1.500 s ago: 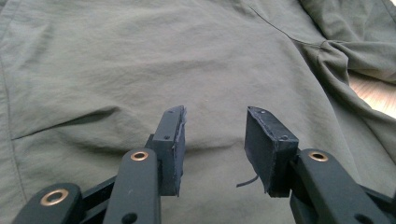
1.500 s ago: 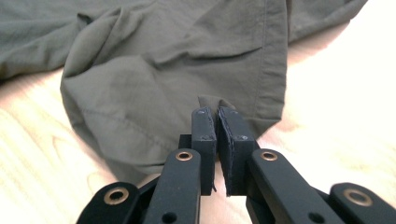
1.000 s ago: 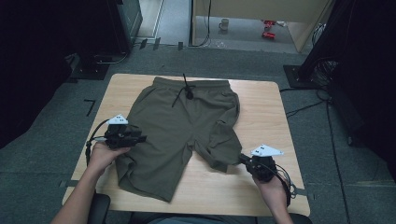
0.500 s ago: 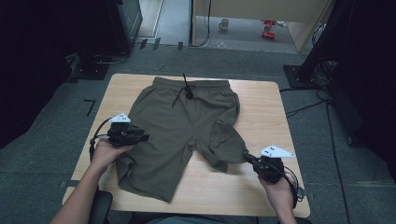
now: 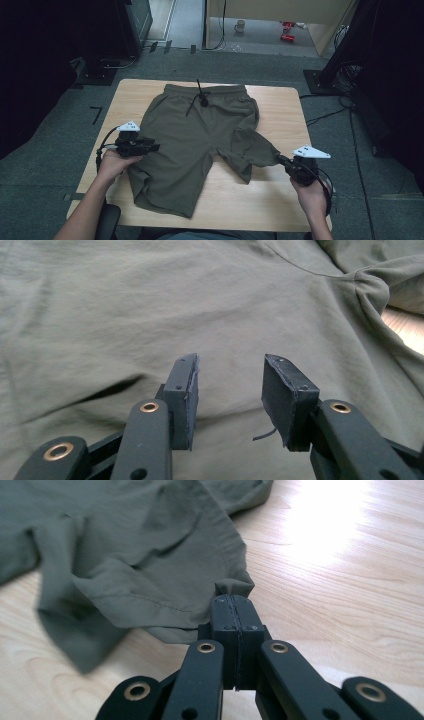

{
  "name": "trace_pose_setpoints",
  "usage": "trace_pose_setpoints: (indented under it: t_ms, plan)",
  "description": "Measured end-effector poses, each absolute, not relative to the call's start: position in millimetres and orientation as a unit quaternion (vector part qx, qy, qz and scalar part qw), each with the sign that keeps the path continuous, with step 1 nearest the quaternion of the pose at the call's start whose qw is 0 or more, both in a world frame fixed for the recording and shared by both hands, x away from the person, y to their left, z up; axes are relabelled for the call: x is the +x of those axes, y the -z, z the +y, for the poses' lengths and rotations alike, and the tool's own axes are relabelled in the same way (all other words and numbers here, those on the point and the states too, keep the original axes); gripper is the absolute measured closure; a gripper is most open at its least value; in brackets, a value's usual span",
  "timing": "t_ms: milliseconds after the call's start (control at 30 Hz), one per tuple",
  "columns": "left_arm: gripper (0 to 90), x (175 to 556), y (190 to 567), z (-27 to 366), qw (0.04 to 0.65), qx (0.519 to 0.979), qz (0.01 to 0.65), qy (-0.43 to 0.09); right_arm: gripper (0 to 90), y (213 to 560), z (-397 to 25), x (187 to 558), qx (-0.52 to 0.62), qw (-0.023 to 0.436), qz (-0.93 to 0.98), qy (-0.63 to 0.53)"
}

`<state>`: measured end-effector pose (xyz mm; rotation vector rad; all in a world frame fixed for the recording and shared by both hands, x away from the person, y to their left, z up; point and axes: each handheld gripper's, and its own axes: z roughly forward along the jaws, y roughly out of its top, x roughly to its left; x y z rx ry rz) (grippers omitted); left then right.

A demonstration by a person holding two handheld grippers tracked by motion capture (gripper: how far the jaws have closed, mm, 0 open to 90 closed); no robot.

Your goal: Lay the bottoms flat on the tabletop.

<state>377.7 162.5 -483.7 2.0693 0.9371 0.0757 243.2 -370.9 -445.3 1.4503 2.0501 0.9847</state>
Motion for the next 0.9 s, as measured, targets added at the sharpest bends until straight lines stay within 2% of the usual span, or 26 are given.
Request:
trace_pose_setpoints:
  t_ms: [233,467,633,800,900]
  plan:
    - [57.8,379,492,154,0.386,0.846,0.366,-0.028,89.9,433,-375,225,0.513,0.245,0.733,-0.373]
    - [57.9,382,500,147,0.359,0.859,0.364,-0.032,89.8,455,-380,269,0.530,0.240,0.739,-0.340]
    - [57.9,383,501,147,0.364,0.857,0.365,-0.033,89.0,479,-386,298,0.541,0.231,0.747,-0.310]
    - [56.3,381,501,146,0.360,0.860,0.359,-0.039,70.6,482,-394,303,0.551,0.227,0.736,-0.321]
    - [56.2,381,501,146,0.359,0.861,0.359,-0.038,66.6,465,-390,289,0.542,0.236,0.725,-0.354]
